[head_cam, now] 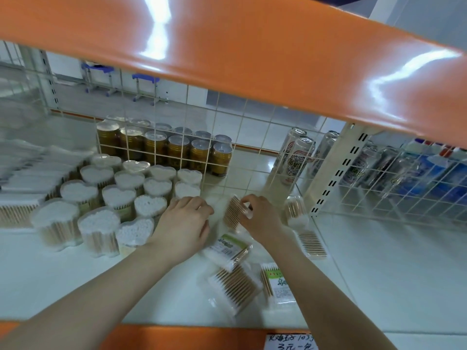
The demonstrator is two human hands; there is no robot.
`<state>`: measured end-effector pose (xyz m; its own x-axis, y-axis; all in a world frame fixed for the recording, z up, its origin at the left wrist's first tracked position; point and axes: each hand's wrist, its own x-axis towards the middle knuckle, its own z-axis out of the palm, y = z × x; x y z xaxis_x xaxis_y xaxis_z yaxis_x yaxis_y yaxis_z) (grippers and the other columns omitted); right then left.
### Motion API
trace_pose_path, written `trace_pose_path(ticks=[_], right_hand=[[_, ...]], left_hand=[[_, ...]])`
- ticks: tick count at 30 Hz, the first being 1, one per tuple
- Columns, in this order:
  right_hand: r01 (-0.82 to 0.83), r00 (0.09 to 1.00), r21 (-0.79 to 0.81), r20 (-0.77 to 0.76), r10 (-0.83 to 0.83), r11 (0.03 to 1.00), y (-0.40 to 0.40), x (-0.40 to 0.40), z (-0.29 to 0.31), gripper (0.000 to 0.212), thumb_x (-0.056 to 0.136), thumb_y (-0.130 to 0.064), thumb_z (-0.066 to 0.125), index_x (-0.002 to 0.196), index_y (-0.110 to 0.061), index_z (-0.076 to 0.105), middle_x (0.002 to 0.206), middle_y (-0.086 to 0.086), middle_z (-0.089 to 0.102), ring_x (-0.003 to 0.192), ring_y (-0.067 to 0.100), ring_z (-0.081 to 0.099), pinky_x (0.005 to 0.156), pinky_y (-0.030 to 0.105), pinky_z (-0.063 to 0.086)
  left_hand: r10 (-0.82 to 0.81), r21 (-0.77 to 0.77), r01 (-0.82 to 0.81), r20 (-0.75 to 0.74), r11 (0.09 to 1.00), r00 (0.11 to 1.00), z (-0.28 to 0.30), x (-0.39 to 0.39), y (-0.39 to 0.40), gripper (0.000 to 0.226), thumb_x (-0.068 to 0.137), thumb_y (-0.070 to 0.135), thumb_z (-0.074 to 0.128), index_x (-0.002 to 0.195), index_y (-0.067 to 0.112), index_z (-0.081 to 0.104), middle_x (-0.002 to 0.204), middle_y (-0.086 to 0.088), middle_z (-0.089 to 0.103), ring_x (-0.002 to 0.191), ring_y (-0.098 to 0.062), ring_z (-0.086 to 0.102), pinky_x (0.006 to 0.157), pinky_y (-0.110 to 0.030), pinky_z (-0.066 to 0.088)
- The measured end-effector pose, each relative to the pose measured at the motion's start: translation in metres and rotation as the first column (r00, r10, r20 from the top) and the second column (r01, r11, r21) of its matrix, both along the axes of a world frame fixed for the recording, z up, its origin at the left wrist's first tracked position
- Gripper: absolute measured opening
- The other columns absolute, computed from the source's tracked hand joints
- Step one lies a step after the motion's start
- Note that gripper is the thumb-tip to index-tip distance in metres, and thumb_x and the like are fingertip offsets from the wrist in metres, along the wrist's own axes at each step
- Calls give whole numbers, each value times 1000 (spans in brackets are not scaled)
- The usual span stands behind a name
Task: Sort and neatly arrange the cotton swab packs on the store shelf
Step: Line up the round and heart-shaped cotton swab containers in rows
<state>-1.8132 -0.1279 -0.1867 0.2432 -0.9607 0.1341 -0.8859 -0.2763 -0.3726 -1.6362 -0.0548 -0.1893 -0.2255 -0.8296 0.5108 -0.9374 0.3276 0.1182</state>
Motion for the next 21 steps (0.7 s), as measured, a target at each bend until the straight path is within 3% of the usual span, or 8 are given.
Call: trace_pose_path(ticks=[7, 10, 15, 19, 21], right_hand=[[66, 993, -118, 100, -54, 991, 10, -1, 12, 28, 87, -16, 58, 115, -15, 57, 113, 6, 53, 91, 19, 55, 75, 25, 41], [81, 981, -130, 188, -56, 988, 18, 0, 17, 27, 86, -14, 58, 113, -13, 58, 110, 7, 53, 80, 14, 49, 69, 21, 32], [84, 959, -131, 280, -45, 988, 35, 3, 30, 25, 86, -14, 59, 110, -13, 59, 105, 4, 51, 84, 14, 52, 72, 19, 35], [91, 941, -135, 335, -41, 987, 50, 7, 33, 20, 83, -15, 63, 103, -14, 62, 96, 3, 55, 79, 15, 53, 70, 20, 37], [97, 928, -123, 370, -45, 988, 56, 10, 34, 19, 82, -14, 64, 101, -13, 63, 96, 5, 58, 76, 14, 53, 70, 21, 39]], left_hand=[[-4, -12, 5, 94, 1000, 996, 0, 1, 5, 35, 71, 27, 42, 86, 12, 70, 79, -3, 67, 69, -24, 65, 61, -33, 54], [20, -12, -19, 109, 1000, 994, -1, 4, 9, 24, 67, 26, 62, 84, 11, 70, 78, -5, 67, 70, -25, 65, 62, -34, 54], [11, -70, -2, 123, 998, 992, 0, 3, 15, 26, 63, 30, 70, 81, 12, 70, 78, -5, 67, 71, -26, 65, 69, -35, 52], [19, -104, -3, 156, 995, 988, 2, 2, 21, 37, 69, 47, 57, 78, 13, 70, 74, -3, 66, 69, -25, 63, 74, -35, 33], [7, -108, 12, 177, 994, 984, 1, 3, 26, 36, 62, 45, 72, 78, 12, 69, 72, -4, 65, 67, -26, 63, 71, -34, 29]])
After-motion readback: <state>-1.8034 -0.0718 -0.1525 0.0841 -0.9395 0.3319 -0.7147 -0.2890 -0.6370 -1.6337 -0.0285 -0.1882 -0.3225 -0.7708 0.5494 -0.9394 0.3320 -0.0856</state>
